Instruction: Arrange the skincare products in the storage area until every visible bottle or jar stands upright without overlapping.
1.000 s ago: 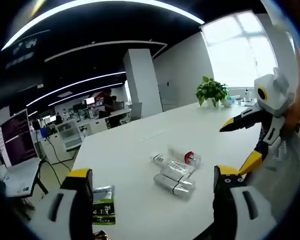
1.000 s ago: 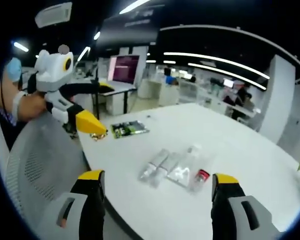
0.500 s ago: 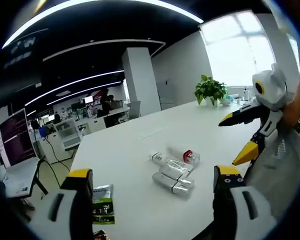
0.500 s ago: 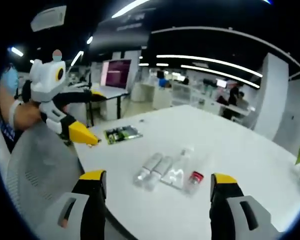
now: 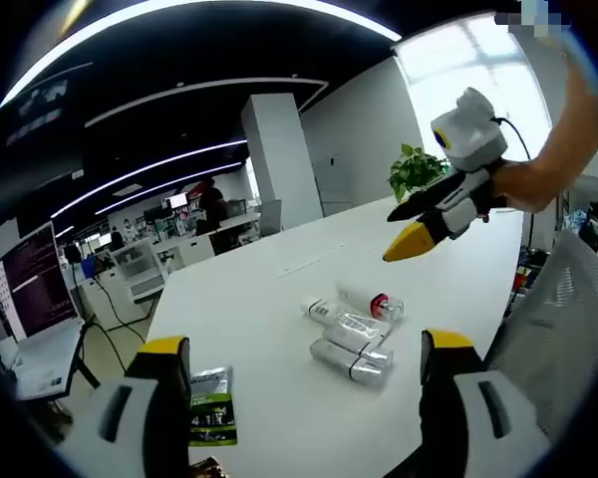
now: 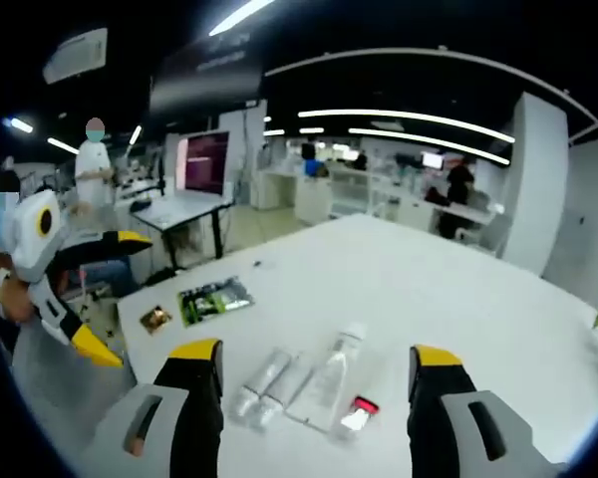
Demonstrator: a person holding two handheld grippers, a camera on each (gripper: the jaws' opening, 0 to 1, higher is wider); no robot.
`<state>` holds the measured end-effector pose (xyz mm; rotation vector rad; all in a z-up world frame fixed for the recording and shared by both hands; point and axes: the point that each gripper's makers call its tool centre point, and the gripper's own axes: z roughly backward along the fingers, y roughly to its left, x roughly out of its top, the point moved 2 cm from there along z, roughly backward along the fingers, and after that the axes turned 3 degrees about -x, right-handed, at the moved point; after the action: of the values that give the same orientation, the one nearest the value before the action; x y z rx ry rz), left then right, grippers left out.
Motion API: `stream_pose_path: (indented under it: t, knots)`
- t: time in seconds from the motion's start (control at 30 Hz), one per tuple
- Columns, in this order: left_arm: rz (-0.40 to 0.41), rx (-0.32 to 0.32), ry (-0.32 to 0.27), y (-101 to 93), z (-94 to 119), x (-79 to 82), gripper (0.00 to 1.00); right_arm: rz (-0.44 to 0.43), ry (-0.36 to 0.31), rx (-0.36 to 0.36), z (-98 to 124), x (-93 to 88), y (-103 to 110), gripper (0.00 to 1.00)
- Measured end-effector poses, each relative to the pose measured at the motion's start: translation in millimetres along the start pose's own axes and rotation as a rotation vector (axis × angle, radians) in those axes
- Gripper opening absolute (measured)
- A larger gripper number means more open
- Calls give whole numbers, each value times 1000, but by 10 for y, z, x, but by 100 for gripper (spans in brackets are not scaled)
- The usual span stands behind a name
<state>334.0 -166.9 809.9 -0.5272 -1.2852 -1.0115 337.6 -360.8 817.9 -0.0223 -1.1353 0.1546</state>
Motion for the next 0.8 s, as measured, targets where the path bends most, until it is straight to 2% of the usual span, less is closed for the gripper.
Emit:
stream_pose_path:
  t: [0.07,0.27,0.33,0.37,0.43,0.5,0.6,0.7,0.73,0.8]
  knots:
    - [-4,0,7,0,0,-10,92,-23,18,21,-180,58,-42,74]
    - [-11,7,14,16,5,-31,90,-101,144,54,-643,0,-102,63]
    - [-8,7,18,20,3,-42,89,-131,246,55,-772,-149,-105,57]
    - [-6,5,17,15,1,-40,89,-98,289,53,-849,-219,-122,51]
    - [-1,-2,15,-2,-3,-37,90,-61,323,37,-951,-303,-159,42]
    - [-6,-14,22,-28,-13,-48,89,-105,366,37,-1035,-393,-152,45]
    - [9,-23,26,-43,-14,-58,89,-167,481,17,-1166,-636,-223,48]
    - [9,-33,41,-60,-24,-92,88,-159,507,4,-1252,-736,-266,47]
    - [5,-34,46,-67,-29,-106,87,-188,535,5,-1274,-796,-269,46]
    - [6,-38,55,-74,-29,-122,86,-232,551,-11,-1314,-855,-305,47]
